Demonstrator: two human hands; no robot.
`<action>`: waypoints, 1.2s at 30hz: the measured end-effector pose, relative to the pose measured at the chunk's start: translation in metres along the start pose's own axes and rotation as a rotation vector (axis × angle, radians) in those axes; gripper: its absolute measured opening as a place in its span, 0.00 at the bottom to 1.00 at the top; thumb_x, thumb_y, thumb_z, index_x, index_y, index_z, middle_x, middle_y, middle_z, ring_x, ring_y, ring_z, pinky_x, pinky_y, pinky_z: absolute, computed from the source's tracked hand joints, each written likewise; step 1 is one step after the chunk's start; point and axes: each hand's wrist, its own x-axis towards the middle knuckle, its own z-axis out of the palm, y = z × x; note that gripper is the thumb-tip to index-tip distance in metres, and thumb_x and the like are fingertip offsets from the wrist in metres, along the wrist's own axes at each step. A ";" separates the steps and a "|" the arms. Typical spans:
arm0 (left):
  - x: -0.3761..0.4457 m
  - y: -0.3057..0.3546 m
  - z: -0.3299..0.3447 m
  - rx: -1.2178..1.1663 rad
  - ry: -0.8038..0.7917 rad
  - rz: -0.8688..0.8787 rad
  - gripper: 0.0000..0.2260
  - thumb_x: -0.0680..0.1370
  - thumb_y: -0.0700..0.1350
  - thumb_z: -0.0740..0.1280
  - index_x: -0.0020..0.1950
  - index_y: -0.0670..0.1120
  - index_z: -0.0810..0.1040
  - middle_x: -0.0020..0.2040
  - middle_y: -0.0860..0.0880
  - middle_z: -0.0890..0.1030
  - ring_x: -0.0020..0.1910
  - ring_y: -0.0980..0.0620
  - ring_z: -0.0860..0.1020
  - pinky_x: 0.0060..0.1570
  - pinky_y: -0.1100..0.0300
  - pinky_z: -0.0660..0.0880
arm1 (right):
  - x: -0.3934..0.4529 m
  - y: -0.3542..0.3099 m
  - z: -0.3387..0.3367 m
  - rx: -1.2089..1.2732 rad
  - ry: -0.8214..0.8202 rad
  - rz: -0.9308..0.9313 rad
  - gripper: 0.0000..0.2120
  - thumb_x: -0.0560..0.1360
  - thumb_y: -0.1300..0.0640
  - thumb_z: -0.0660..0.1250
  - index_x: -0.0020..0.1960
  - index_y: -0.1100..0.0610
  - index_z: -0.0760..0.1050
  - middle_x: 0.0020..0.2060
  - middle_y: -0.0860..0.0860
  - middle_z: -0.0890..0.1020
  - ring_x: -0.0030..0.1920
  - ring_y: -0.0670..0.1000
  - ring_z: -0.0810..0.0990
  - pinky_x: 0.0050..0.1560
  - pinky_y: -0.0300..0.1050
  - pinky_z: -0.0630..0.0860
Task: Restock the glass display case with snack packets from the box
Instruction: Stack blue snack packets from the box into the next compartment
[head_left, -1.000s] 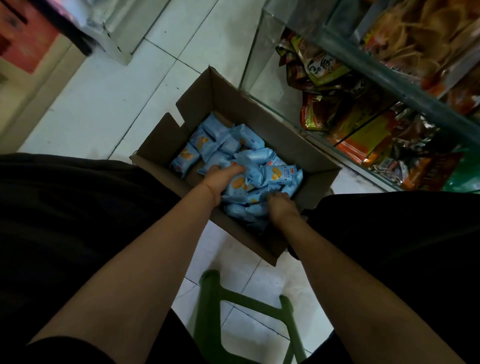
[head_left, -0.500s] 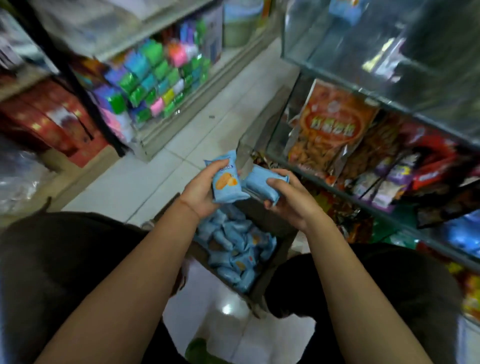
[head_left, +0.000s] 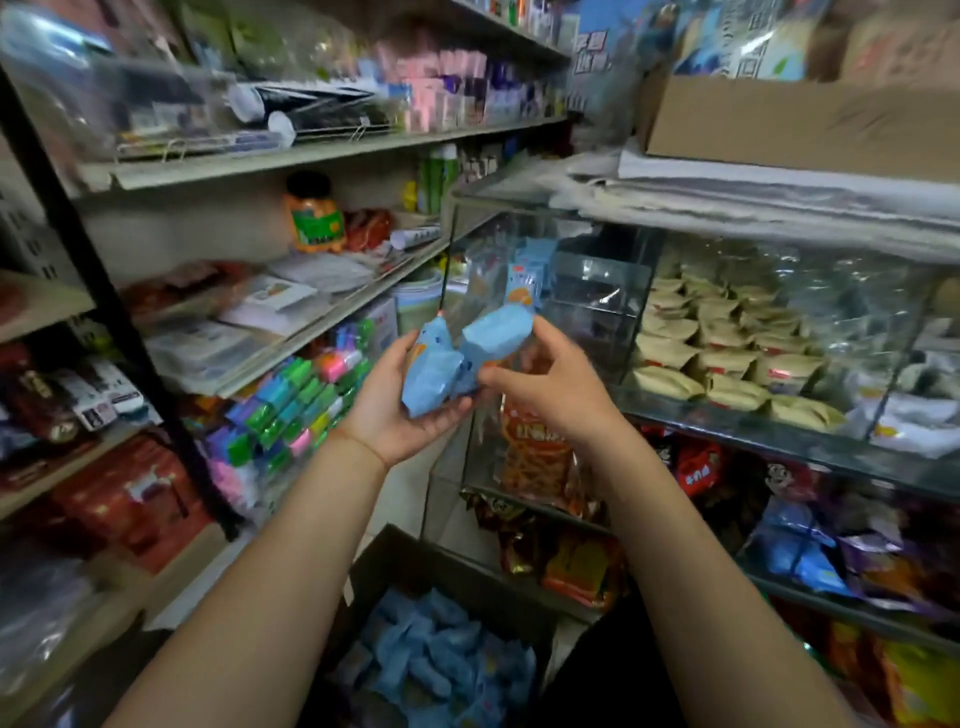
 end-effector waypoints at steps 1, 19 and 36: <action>0.001 0.007 0.011 0.102 0.008 0.019 0.25 0.78 0.62 0.59 0.66 0.47 0.77 0.62 0.43 0.80 0.58 0.41 0.77 0.36 0.56 0.81 | 0.006 -0.004 -0.006 -0.072 0.113 -0.023 0.23 0.66 0.52 0.78 0.59 0.46 0.76 0.47 0.48 0.80 0.49 0.46 0.78 0.50 0.44 0.76; 0.146 0.021 0.080 1.204 0.231 0.495 0.27 0.78 0.44 0.68 0.72 0.39 0.58 0.61 0.41 0.78 0.61 0.42 0.77 0.56 0.58 0.73 | 0.126 0.047 -0.051 -0.219 0.444 0.471 0.37 0.68 0.44 0.74 0.69 0.57 0.63 0.65 0.58 0.71 0.60 0.60 0.76 0.53 0.52 0.80; 0.163 0.027 0.053 2.030 0.168 0.471 0.16 0.77 0.48 0.62 0.62 0.47 0.78 0.60 0.42 0.74 0.58 0.43 0.75 0.51 0.55 0.72 | 0.200 0.078 -0.047 -0.792 0.388 0.466 0.22 0.74 0.60 0.66 0.67 0.59 0.65 0.61 0.59 0.77 0.63 0.61 0.75 0.61 0.55 0.73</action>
